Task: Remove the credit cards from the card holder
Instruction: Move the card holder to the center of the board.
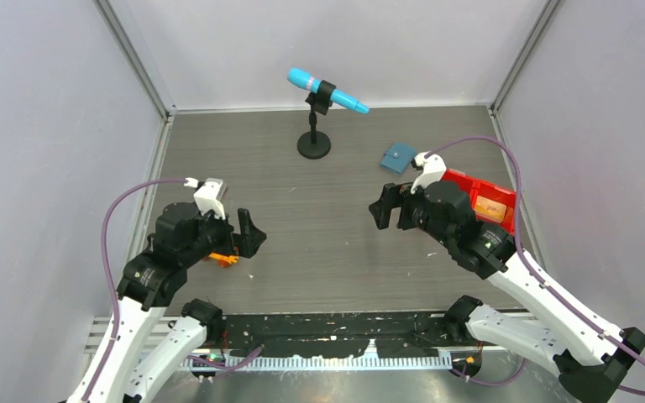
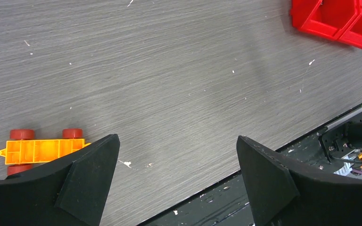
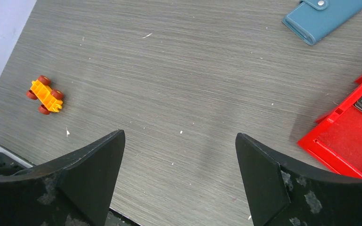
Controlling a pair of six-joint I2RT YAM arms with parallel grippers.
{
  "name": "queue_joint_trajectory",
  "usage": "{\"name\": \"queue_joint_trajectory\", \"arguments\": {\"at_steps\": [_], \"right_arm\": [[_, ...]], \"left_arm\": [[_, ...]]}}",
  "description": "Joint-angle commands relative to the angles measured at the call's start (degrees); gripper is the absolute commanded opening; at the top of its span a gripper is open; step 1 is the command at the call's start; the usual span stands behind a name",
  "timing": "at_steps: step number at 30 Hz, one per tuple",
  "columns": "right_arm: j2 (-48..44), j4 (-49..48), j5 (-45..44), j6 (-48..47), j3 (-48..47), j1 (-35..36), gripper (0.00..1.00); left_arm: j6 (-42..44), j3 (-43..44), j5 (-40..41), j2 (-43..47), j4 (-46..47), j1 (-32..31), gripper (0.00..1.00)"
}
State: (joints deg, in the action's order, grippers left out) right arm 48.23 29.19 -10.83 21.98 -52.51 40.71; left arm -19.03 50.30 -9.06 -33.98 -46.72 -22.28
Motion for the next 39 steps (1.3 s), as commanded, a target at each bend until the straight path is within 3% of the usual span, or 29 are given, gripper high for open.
{"name": "queue_joint_trajectory", "arguments": {"at_steps": [1, 9, 13, 20, 24, 29, 32, 39], "right_arm": [[-1.8, -4.4, -0.1, 1.0, -0.3, -0.1, 0.95], [-0.8, -9.0, -3.0, -2.9, 0.8, -0.1, 0.95], [2.3, -11.8, -16.5, -3.9, 1.5, -0.1, 0.96], [18.5, -16.3, -27.1, -21.1, -1.5, -2.4, 0.99], [30.7, -17.5, -24.5, -29.6, -6.3, -5.9, 0.86], [45.8, -20.1, -28.2, -48.0, -11.5, -6.8, 0.66], [53.4, -22.5, -28.3, -54.2, -14.0, -7.8, 0.63], [62.9, -23.0, -27.9, -59.2, -20.8, -10.1, 0.62]], "left_arm": [[0.5, -0.1, 0.8, 0.7, 1.4, -0.1, 0.99], [-6.1, -3.7, 1.7, 7.2, 0.5, -0.1, 0.99], [-7.9, -6.7, 6.1, 12.8, 0.5, -0.1, 0.99], [-6.3, -10.1, 4.6, 21.4, 4.5, -0.1, 0.99], [-4.8, -10.2, 3.6, 23.5, 4.4, -0.2, 0.99], [-4.8, -10.0, 4.2, 23.4, 4.0, -0.2, 0.99], [-4.8, -9.6, 3.5, 22.2, 3.6, -0.2, 0.99], [-4.5, -9.0, 2.3, 20.4, 2.8, -0.2, 0.99]]}}
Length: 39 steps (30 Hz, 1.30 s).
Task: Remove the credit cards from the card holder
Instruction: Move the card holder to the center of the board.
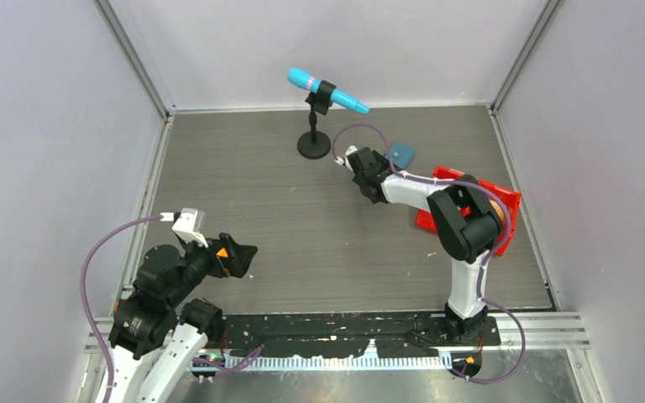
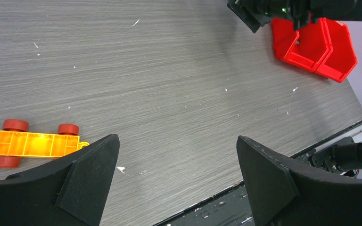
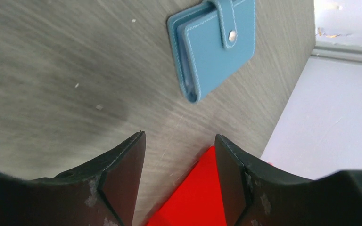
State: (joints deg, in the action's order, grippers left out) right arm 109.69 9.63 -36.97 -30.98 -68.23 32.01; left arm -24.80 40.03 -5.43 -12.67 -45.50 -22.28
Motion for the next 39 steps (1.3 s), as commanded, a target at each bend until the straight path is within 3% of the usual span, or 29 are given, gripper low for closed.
{"name": "queue_joint_trajectory", "arguments": {"at_steps": [1, 17, 24, 31, 39], "right_arm": [[3.0, -4.4, -2.3, -7.7, -5.9, -1.8, 0.62], [12.0, -9.4, -4.2, -14.6, -9.8, -4.3, 0.54], [13.2, -11.4, -3.9, -15.9, -10.0, -4.7, 0.40], [11.5, -10.8, -3.9, -15.9, -9.6, -4.7, 0.08], [4.2, -5.3, 1.7, -13.7, -6.1, -0.2, 0.05]], "left_arm": [[1.3, 1.3, -1.4, -1.0, 1.6, -0.2, 0.99], [1.2, 1.4, -0.2, -1.2, 1.3, -0.1, 0.99], [1.0, 1.5, -0.3, -2.4, 1.1, -0.2, 0.99], [0.9, 1.6, -0.3, -2.9, 1.0, -0.1, 0.99], [0.8, 1.7, 0.3, -3.1, 0.8, -0.2, 0.99]]}}
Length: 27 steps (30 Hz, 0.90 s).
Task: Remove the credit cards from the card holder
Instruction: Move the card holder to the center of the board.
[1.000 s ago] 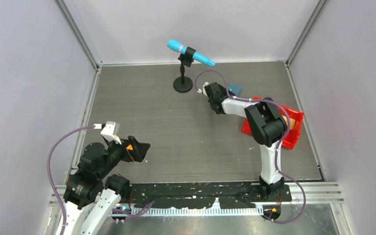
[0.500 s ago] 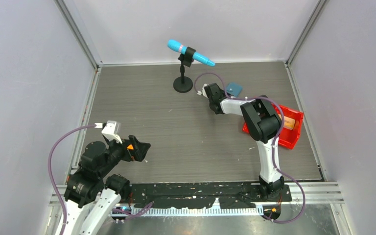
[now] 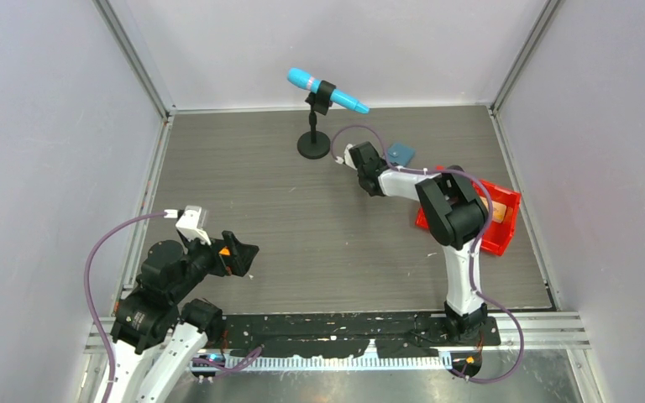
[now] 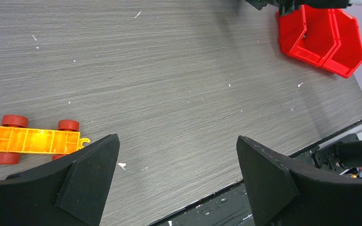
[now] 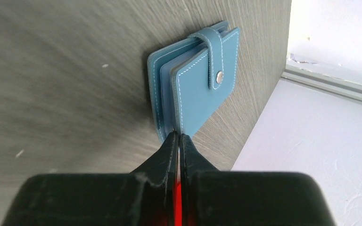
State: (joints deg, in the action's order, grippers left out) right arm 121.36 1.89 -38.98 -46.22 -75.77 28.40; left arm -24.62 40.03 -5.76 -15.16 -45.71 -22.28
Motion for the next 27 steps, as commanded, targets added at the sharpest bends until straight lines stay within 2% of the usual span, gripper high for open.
{"name": "queue_joint_trajectory", "arguments": {"at_steps": [1, 8, 13, 18, 22, 27], "right_arm": [[-9.1, 3.9, 5.6, 2.1, 2.6, 4.2, 0.05], [-15.3, 10.9, 9.4, 4.1, 7.2, 14.1, 0.05], [-17.6, 16.9, 11.1, 8.9, 9.3, 22.5, 0.05], [-20.6, 21.8, 12.0, 15.0, 10.8, 31.0, 0.05], [-22.8, 26.1, 16.3, 21.6, 12.0, 36.3, 0.05], [-27.2, 25.8, 16.2, 27.1, 17.3, 43.2, 0.05]], "left_arm": [[0.6, 1.7, 0.7, -0.5, 0.9, -0.1, 0.99], [0.6, 1.8, 1.6, 0.3, 0.8, -0.1, 0.99], [0.6, 1.9, 2.6, 0.8, 0.6, -0.1, 0.99], [0.6, 2.0, 3.6, 0.9, 0.4, -0.1, 0.99], [0.5, 2.2, 4.3, 0.7, 0.0, -0.1, 0.99], [0.5, 2.4, 4.7, 0.4, -0.4, -0.1, 0.99]]}}
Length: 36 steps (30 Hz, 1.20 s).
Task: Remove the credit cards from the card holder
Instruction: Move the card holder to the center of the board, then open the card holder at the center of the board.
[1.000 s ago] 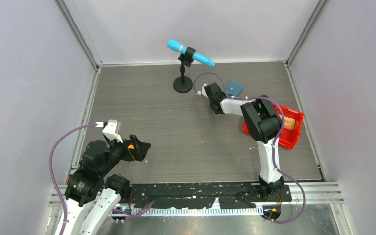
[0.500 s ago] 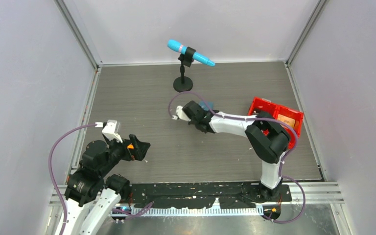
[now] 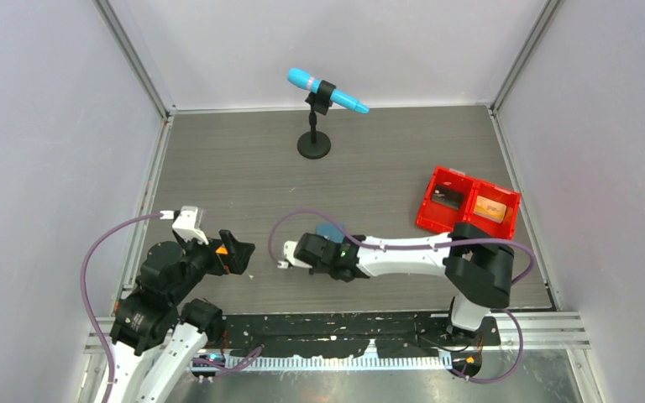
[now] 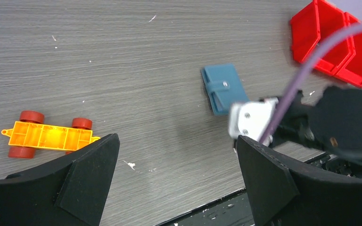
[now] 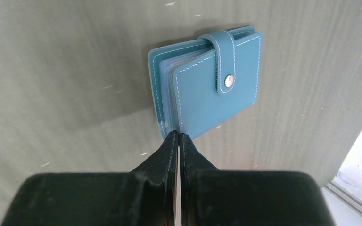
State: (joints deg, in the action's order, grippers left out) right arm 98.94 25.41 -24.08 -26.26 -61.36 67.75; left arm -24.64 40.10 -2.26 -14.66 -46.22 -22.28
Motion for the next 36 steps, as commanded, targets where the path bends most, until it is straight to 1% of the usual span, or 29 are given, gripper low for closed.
{"name": "queue_joint_trajectory", "arguments": {"at_steps": [1, 3, 5, 6, 7, 8, 10, 13, 14, 16, 18, 22, 26, 27, 28, 29, 32, 36], "right_arm": [[-5.4, 2.5, 1.3, 7.9, 3.8, 5.5, 0.05], [-6.4, 2.5, 1.5, 10.1, 4.8, 7.7, 0.07], [-6.3, 3.3, 2.8, 12.6, 4.5, 9.2, 0.14], [-5.7, 4.0, 3.0, 14.5, 4.1, 10.1, 0.21], [-5.4, 4.1, 3.2, 15.3, 3.6, 10.5, 0.24], [-5.2, 3.9, 3.4, 17.0, 3.5, 11.0, 0.29], [-6.4, 2.3, 4.0, 19.4, 4.4, 11.2, 0.36], [-9.8, -0.5, 6.9, 21.4, 6.6, 10.7, 0.41], [-10.5, -1.5, 7.6, 21.9, 7.3, 9.8, 0.43], [-12.9, -3.2, 11.8, 23.7, 8.4, 8.0, 0.48], [-15.5, -4.5, 13.5, 26.4, 9.5, 6.1, 0.52], [-20.2, -5.7, 10.7, 35.1, 11.8, 1.2, 0.54], [-24.3, -8.6, 10.6, 48.1, 15.0, -4.6, 0.56], [-24.7, -9.2, 10.5, 50.2, 16.0, -6.0, 0.62], [-25.7, -9.5, 10.3, 53.7, 16.6, -6.6, 0.64], [-26.1, -10.5, 10.2, 55.3, 18.0, -7.6, 0.67], [-28.5, -14.0, 10.5, 62.4, 21.7, -9.0, 0.67], [-29.2, -21.4, 12.4, 68.7, 26.0, -10.3, 0.64]], "left_arm": [[0.6, 2.3, 1.2, -0.3, 0.2, -0.1, 0.99], [0.6, 2.3, 1.0, -0.8, 0.2, -0.1, 0.99], [0.6, 2.3, 0.7, -1.6, 0.3, -0.1, 0.99], [0.6, 2.3, 0.5, -2.0, 0.2, -0.2, 0.99], [0.6, 2.3, 0.2, -2.4, 0.2, -0.2, 0.99], [0.6, 2.3, 0.0, -2.9, 0.1, -0.2, 0.99], [0.6, 2.5, -0.3, -3.7, -0.1, -0.2, 0.99], [0.0, 2.5, -0.3, -4.7, -0.4, -0.2, 0.97], [-0.5, 2.5, -0.7, -5.1, -0.4, -0.2, 0.97], [-1.3, 2.8, -1.9, -6.1, -0.6, -0.2, 0.97], [-2.9, 3.4, -3.9, -7.8, -0.8, -0.2, 0.96], [-6.3, 3.3, -8.1, -11.4, -0.4, -0.1, 0.93], [-7.4, 1.7, -11.0, -15.9, 2.7, -0.2, 0.89], [-7.4, 1.8, -13.0, -17.4, 3.3, -0.2, 0.88], [-7.3, 2.1, -14.4, -19.2, 3.4, -0.2, 0.86], [-7.3, 2.4, -15.2, -20.9, 3.4, -0.2, 0.85], [-7.6, 2.3, -15.8, -24.6, 4.7, -0.6, 0.82], [-9.4, -0.5, -16.5, -27.1, 9.5, -2.2, 0.81]]}}
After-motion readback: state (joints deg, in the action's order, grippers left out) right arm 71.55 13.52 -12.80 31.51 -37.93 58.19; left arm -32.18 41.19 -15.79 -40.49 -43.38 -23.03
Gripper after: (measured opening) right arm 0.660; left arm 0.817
